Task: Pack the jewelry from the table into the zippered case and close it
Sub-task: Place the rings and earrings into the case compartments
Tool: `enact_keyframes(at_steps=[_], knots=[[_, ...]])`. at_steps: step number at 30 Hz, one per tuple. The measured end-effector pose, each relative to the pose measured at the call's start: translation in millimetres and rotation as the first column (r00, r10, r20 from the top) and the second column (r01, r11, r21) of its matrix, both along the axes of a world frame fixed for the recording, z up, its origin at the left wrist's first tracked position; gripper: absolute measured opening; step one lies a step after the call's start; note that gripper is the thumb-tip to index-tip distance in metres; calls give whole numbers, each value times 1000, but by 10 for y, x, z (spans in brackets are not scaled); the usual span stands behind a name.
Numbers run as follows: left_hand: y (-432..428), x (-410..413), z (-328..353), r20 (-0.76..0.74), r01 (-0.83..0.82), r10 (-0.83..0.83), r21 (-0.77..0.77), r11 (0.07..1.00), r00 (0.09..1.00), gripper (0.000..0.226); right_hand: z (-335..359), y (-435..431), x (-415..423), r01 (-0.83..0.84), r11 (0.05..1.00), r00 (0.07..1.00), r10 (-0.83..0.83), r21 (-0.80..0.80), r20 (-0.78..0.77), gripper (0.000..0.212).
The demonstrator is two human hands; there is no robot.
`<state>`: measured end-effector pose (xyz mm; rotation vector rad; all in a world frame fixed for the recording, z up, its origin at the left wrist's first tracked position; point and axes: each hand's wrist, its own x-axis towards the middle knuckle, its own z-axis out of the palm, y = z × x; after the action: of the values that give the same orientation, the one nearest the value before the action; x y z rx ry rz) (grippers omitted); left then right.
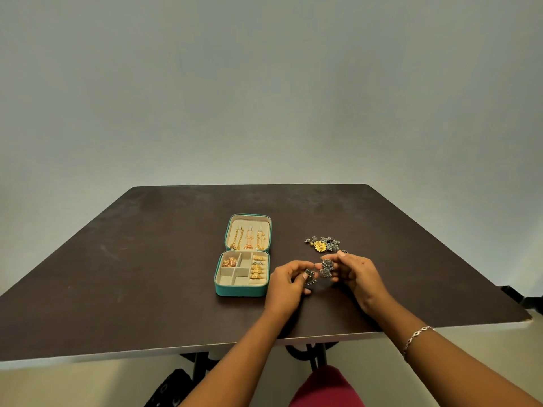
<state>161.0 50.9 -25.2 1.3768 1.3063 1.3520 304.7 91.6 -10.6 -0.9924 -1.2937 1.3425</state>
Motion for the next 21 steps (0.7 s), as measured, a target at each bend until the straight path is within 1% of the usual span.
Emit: enact_keyframes(at_steps=[2,4,9,14,18,21], knots=[[-27,-1,7,-18,-1,1,2,1000,1000,42,9,-42,-10,7,1000,1000,-7,8,17,32],[-56,-7,18,-26,-6,6,0,1000,1000,43,16,-72,-18,16,1000,999,-16,7,28,32],[-153,-64,33,73,8,-7,-11,1000,997,37,73,-145,-57,-38,999,999,39,-20,8,30],[-254,-242,160,143,5,-7,16,1000,990,26,176,-211,-144,-107,994,994,107,-22,-20,29],[-337,-528,394,121,-26,20,50,998,992,25,215,-263,-278,-134,991,991,134,-9,8,19],[-409,-813,510,56,-149,145,63,987,988,24,228,-318,-408,-173,985,982,172,9,83,13]])
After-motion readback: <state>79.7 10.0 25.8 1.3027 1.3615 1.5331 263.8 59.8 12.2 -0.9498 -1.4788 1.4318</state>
